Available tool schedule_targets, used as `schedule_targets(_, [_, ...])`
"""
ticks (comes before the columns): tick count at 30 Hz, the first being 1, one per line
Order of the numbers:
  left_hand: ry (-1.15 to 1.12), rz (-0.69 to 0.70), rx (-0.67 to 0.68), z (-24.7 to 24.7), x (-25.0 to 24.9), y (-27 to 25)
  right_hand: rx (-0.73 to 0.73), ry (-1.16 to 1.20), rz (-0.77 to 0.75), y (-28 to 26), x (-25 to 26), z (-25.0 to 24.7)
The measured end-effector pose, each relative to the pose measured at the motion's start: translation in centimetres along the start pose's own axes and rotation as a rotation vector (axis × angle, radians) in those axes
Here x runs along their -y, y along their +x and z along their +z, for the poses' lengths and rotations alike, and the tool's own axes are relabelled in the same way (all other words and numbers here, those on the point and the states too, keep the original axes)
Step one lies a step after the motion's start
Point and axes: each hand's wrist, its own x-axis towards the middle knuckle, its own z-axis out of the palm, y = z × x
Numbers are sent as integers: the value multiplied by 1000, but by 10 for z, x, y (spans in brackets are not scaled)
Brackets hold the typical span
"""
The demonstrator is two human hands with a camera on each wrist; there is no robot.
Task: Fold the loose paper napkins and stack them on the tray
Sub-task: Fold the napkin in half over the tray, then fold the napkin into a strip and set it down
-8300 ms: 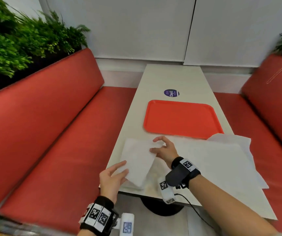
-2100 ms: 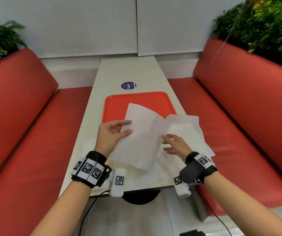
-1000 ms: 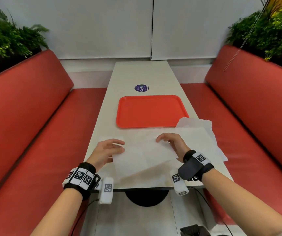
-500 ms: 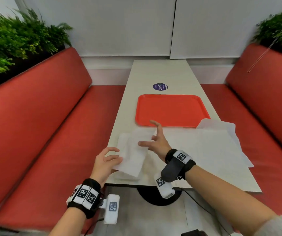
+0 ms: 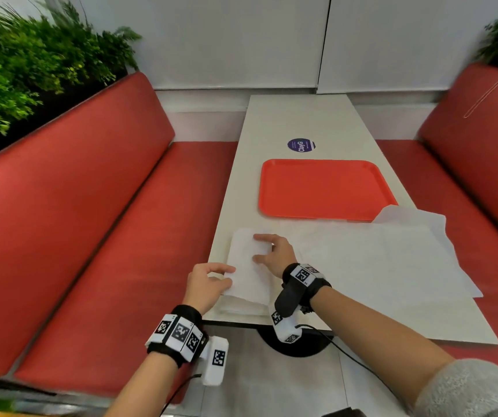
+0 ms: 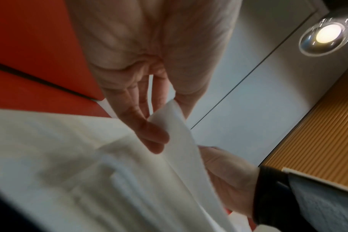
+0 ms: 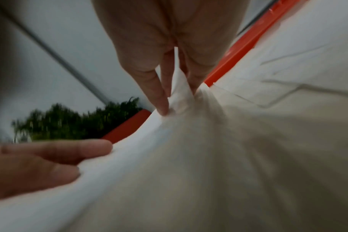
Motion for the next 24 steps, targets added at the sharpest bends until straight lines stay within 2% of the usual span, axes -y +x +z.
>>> schedule_targets(2, [46, -54, 16, 3, 7, 2, 11, -159, 2, 0, -5, 4])
schedule_targets(5, [133, -89, 51, 7, 18, 1, 56, -257, -19, -4, -9, 6])
schedule_targets(9, [379, -20, 97, 6, 20, 3, 43, -286, -117, -17, -13, -7])
schedule_targets(12, [609, 57, 22, 13, 3, 4, 18, -310, -116, -28, -22, -38])
schedule_targets(15, [646, 184, -40, 37, -27, 3, -52, -407, -31, -38, -39, -87])
schedule_targets(20, [478, 303, 197, 113, -65, 10, -181, -573, 246, -57, -82, -184])
schedule_targets(22, [480, 295, 278, 147, -70, 14, -197, -615, 339, -67, -97, -213])
schedule_targets(24, [528, 229, 304, 172, -70, 20, -150, -665, 396, -77, -109, -229])
